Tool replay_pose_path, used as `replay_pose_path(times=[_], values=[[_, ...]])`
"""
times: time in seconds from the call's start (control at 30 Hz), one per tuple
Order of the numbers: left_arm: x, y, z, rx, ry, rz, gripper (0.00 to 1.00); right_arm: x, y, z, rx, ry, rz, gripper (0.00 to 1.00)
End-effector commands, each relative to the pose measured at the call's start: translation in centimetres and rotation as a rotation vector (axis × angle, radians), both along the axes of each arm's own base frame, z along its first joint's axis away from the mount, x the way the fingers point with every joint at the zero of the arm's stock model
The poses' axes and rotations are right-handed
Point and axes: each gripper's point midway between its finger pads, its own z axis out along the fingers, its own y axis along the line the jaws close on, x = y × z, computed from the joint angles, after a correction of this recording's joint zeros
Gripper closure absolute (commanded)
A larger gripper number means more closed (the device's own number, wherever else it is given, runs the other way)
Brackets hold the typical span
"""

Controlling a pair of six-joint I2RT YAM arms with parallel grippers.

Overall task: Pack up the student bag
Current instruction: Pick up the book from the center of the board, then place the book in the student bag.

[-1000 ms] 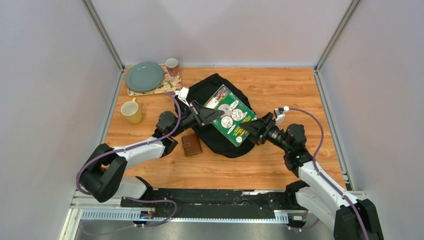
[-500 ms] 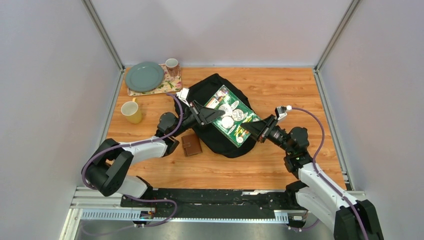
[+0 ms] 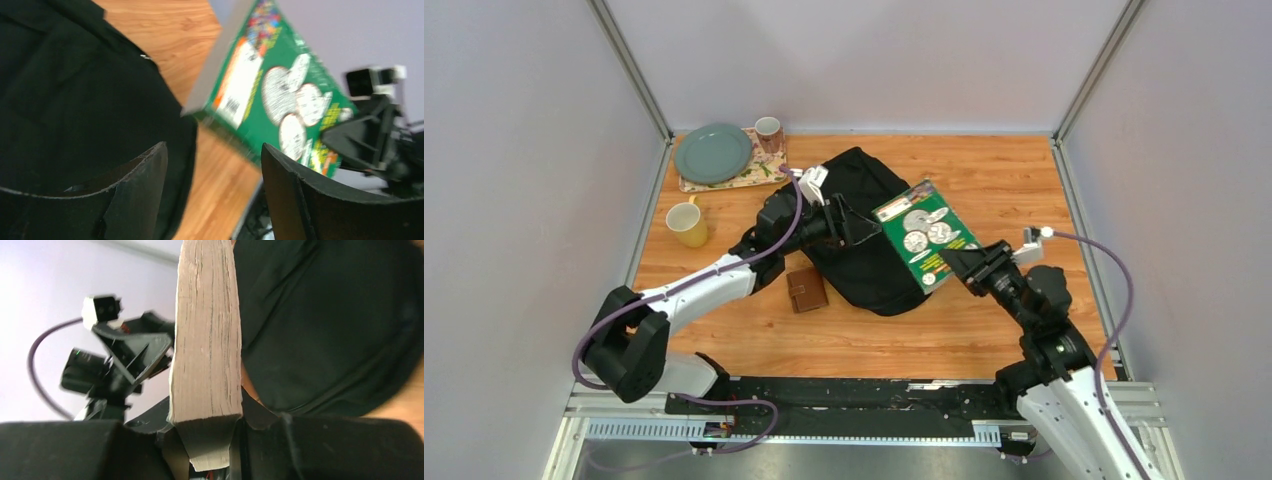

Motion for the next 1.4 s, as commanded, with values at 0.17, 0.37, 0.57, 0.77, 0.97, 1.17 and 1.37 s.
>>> replay_pose_path(times=[0.17, 0.37, 0.57, 0.77, 0.97, 1.17, 1.37], values=[[-1.4, -0.5, -6.8, 0.555, -0.119, -0.113, 0.23, -1.0, -12.6, 0.5, -0.312, 0.018, -0.597, 1.00], [-3.9, -6.1, -8.1, 0.665, -0.247, -0.349, 0.21, -1.4, -14.0, 1.0, -0.422, 0.065, -0.631, 1.00], [-5.1, -9.4, -10.4, 0.597, -0.198, -0.496, 0.21, -1.8, -13.6, 0.4, -0.391, 0.069, -0.612, 1.00], [-4.8, -10.3, -11.7, 0.611, -0.199, -0.523, 0.22, -2.3, -12.4, -1.2, -0.318, 0.101, -0.562, 1.00], [-4.6, -11.1, -13.3, 0.667, -0.182, -0.556, 0.26, -2.3, -12.0, -2.2, -0.314, 0.108, -0.543, 1.00], [-4.6, -10.8, -14.6, 0.724, -0.194, -0.550, 0.30, -2.2, -11.4, -2.9, -0.326, 0.123, -0.509, 0.99], [-4.0, -11.2, -15.7, 0.817, -0.253, -0.530, 0.34, -2.1, -10.8, -3.4, -0.331, 0.132, -0.474, 0.98]])
